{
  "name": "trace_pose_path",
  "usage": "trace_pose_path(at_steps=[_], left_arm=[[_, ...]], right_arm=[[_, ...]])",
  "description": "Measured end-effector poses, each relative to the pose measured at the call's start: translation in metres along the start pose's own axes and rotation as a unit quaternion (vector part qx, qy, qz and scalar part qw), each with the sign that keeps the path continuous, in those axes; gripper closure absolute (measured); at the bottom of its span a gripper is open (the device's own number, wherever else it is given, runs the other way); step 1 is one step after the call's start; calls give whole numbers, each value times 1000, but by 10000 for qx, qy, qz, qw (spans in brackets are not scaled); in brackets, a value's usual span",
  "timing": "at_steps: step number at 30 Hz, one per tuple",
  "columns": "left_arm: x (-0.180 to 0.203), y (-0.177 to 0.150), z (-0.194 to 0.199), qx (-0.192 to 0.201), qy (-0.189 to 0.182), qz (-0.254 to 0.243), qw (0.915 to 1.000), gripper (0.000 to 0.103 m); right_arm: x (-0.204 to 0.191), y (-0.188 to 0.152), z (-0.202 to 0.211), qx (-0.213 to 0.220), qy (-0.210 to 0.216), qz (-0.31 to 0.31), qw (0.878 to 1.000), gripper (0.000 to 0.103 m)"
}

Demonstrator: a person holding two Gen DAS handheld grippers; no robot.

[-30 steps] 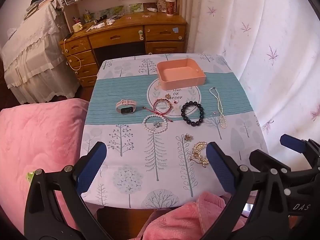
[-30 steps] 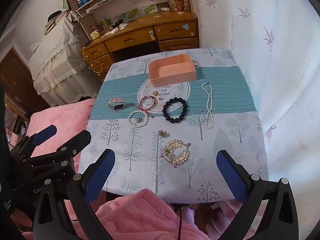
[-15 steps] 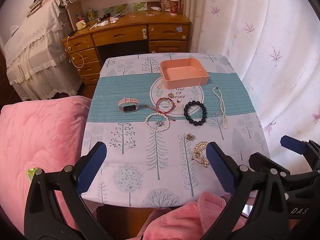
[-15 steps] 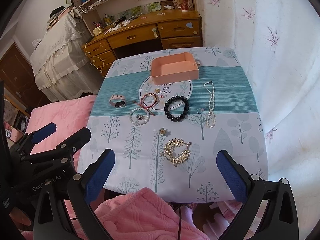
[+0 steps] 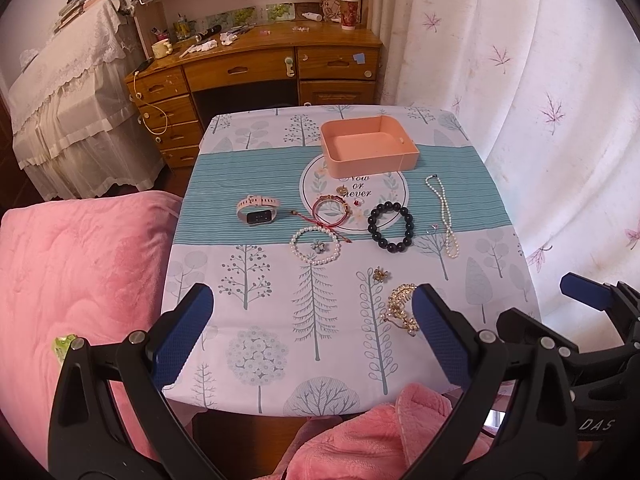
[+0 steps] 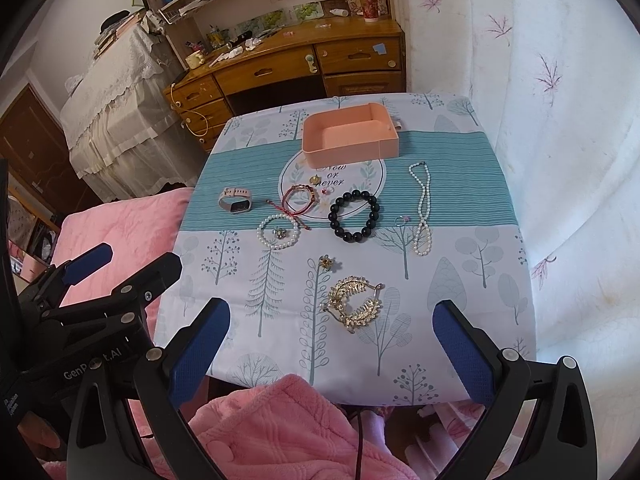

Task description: Organize jewelry

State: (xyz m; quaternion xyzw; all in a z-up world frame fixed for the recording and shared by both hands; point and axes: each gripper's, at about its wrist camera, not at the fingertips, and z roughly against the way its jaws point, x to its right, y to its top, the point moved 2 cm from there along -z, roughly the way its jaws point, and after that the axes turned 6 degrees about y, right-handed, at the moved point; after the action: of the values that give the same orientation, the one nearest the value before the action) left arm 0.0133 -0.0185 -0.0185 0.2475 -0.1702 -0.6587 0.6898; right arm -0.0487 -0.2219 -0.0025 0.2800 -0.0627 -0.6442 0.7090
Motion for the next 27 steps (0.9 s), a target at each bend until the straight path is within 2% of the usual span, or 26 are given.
trace_pose_path(at_steps=[20, 27], left_arm=[[-5, 0, -6, -68, -183, 31, 9998, 5], [-5, -3, -2, -15, -139, 52, 9999, 5]], right_arm=[[-3, -1, -2, -16, 1, -9, 10000, 0], [-3, -1, -2, -19, -4, 5, 10000, 0]])
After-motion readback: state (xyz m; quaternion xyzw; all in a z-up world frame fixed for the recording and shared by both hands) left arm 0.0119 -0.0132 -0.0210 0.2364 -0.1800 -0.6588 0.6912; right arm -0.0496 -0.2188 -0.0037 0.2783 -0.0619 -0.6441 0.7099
